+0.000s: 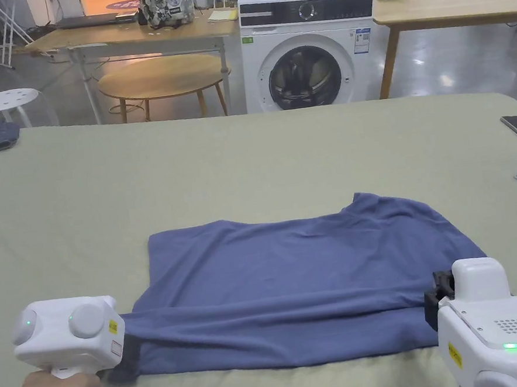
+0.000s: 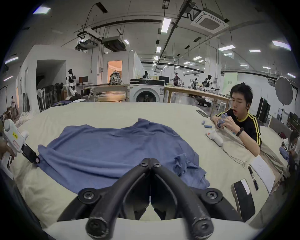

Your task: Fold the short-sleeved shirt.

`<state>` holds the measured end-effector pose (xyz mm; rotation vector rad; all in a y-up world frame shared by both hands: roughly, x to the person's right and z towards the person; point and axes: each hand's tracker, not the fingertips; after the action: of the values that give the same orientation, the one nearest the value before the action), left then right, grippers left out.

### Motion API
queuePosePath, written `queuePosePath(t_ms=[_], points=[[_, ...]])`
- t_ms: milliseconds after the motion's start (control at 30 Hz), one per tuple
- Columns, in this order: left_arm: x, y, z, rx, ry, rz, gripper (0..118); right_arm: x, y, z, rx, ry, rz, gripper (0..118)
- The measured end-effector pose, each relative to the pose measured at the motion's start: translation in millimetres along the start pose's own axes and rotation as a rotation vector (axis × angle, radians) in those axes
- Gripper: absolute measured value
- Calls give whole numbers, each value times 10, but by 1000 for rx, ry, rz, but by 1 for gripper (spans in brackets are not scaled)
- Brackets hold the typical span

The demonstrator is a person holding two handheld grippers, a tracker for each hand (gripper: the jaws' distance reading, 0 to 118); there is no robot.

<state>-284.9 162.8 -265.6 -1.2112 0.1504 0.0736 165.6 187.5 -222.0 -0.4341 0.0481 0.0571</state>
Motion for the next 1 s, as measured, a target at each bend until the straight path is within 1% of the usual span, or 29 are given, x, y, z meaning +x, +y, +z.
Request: queuePosePath(t_ms=[33, 100, 133, 167, 233, 367, 467, 500, 533, 567, 600, 633, 667, 700, 767, 833, 867, 933, 1000], points=[[-85, 72, -63, 1, -12, -2, 30, 20, -15, -10, -5, 0, -6, 0], [-39, 54, -64, 9, -13, -10, 14, 68, -43, -39, -25, -4, -22, 0], [-36, 42, -61, 12, -17, -12, 4, 98, -56, -53, -35, -2, -33, 0], [-13, 43, -53, 19, -20, -23, 2, 140, -63, -73, -50, -1, -47, 0], [-46, 15, 2, 35, -18, -43, 0, 228, -59, -118, -84, -8, -60, 0], [-210, -37, 147, 97, -62, -10, 0, 486, 30, -221, -169, -21, -85, 0], [-291, -113, 286, 139, -67, 6, 0, 823, 115, -519, -265, -18, -76, 0], [-332, -130, 322, 151, -81, 15, 0, 908, 147, -594, -308, -21, -58, 0], [-353, -140, 344, 154, -86, 18, 0, 951, 150, -622, -327, -17, -56, 6], [-339, -160, 382, 162, -90, 21, 0, 1034, 162, -692, -360, 5, -60, 16], [-333, -178, 408, 170, -93, 18, 0, 1125, 176, -778, -415, 33, -69, 31], [-322, -185, 421, 174, -88, 13, 0, 1176, 181, -840, -456, 26, -63, 55], [-314, -194, 437, 181, -82, 6, 0, 1228, 163, -905, -489, 13, -41, 68], [-289, -196, 452, 183, -82, 1, 0, 1274, 134, -970, -515, 21, -23, 71], [-281, -196, 461, 188, -79, -5, 0, 1331, 95, -1077, -563, 21, 15, 71], [-281, -187, 461, 189, -79, -3, 0, 1338, 23, -1137, -608, 34, 25, 71], [-281, -187, 462, 190, -80, -1, 0, 1348, -23, -1193, -641, 20, 30, 71], [-279, -190, 459, 188, -80, -2, 0, 1387, -139, -1309, -693, 30, 24, 71], [-276, -196, 448, 187, -78, -3, 0, 1394, -139, -1287, -657, 34, 7, 64]])
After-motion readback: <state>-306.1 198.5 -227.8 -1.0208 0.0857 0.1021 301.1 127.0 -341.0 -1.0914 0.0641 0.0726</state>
